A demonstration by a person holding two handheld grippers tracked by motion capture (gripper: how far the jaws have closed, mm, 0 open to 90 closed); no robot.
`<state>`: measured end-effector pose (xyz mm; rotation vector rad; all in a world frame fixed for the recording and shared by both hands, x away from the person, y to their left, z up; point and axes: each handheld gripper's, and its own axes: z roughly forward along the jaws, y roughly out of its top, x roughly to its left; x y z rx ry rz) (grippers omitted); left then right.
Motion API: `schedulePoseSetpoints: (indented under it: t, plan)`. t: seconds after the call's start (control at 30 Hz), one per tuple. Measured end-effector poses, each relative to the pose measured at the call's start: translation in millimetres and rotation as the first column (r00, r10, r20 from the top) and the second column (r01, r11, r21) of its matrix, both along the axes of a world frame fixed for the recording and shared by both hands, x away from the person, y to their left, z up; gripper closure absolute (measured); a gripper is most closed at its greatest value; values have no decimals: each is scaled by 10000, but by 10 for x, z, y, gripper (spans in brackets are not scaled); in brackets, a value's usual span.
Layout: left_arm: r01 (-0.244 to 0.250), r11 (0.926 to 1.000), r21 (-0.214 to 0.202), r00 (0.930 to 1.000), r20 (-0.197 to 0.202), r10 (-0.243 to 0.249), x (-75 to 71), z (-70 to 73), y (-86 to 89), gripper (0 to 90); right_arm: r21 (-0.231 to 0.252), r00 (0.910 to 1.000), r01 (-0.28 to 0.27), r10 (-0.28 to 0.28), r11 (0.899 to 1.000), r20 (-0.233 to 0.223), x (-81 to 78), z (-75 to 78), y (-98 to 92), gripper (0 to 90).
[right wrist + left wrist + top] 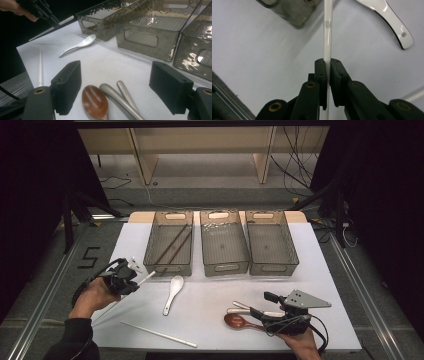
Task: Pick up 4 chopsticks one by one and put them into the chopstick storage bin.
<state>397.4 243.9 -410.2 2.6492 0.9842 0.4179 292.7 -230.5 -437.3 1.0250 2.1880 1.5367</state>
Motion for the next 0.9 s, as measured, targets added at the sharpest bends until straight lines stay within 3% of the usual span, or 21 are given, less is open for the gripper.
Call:
schedulePoseSetpoints:
  t: [0.23,0.33,0.43,0.5,0.67,0.73,0.77,0.9]
  plan:
    - [-754,9946,-709,9947,648,800,104,163,-6,842,16,10000,32,-32,10000,-23,2,-1,-2,263]
    - [-862,9864,-1401,9923,766,976,153,251,-10,842,26,10000,30,-30,10000,-25,3,1,-4,263]
    - [-824,9724,-2181,9926,696,997,233,331,8,842,25,10000,18,-18,10000,-18,2,1,-5,263]
    - [-881,9689,-2313,9913,753,1081,284,388,6,842,21,10000,20,-20,10000,-16,1,0,-3,263]
    - [-893,9343,-3451,9894,770,1230,411,566,4,842,31,10000,26,-26,10000,-32,2,0,-6,263]
    - [-934,9233,-3726,9877,818,1330,462,625,-9,842,32,10000,18,-18,10000,-21,2,1,-5,263]
    - [-890,9222,-3764,9879,850,1301,489,651,-14,842,31,10000,15,-15,10000,-17,2,1,-5,263]
    - [-936,8991,-4277,9863,835,1424,585,722,-58,842,45,10000,3,-3,10000,-21,2,0,-8,263]
